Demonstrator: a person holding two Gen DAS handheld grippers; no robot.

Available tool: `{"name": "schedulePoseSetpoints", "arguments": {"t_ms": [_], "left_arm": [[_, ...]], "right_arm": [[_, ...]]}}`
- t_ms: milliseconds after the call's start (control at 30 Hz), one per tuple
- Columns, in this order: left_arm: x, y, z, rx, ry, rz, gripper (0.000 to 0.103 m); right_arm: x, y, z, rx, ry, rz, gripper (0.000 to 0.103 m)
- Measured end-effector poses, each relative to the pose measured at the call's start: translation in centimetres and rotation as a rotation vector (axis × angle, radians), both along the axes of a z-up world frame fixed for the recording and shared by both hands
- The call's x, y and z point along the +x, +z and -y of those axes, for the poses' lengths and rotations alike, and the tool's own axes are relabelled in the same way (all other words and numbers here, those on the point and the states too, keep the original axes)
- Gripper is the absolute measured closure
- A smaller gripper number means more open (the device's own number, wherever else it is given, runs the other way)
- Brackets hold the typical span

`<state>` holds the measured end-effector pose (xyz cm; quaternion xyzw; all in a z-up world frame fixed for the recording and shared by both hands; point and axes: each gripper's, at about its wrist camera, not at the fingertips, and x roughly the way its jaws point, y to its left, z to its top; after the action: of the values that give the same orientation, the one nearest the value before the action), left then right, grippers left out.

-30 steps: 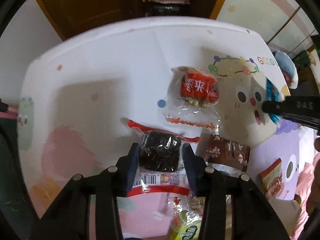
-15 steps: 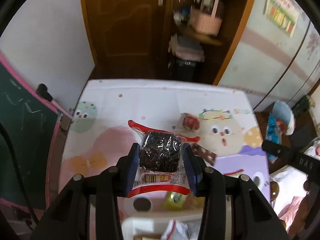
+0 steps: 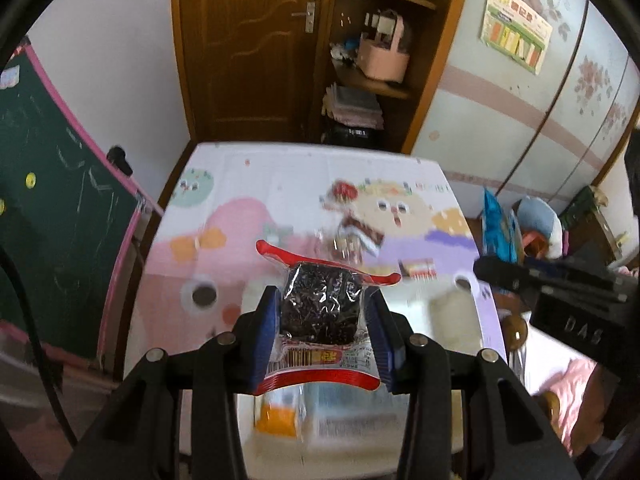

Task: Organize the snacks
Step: 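Carry both packets over the white tray and open both grippers to release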

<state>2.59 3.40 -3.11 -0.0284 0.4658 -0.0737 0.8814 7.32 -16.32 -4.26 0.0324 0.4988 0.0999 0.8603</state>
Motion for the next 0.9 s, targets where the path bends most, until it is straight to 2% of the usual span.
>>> {"name": "schedulePoseSetpoints", "arguments": {"t_ms": [200,367,633,800,867,900], "left_arm": [[-3.1,-1.6,0.3,0.033,0.009,-0.054,0.062],[-3.6,-1.9,0.3,0.039,0.017,-0.07,0.062],[-3.1,-3.5,1.5,0.038,0.002,-0.151,0.061],[-2.9,-3.9,2.1,0.051,-0.005,-0.171,0.06],[-2.9,-3.9,2.3,0.053,-0.006,-0.178,0.054],[-2.8,-4.0,2.3,0.057,0.0,-0.183,0.052]], "right_arm": [[-4.1,0.5,-1.3,-0.054,0.073,0.026,0.075],[-6.5,-0.1,-1.8,-0.064,0.101,0.014,0.075],[-8.3,-0.9,-1.3,-0.078,0.09,-0.003,0.075],[-8.6,-1.2,-0.6,-0.083,0.065,-0.022,0.073],[-8.7,-1.6,-0.4,-0.077,0.062,-0.05,0.07],[-8.7,-1.8,-0.4,-0.073,0.061,-0.065,0.066]]}}
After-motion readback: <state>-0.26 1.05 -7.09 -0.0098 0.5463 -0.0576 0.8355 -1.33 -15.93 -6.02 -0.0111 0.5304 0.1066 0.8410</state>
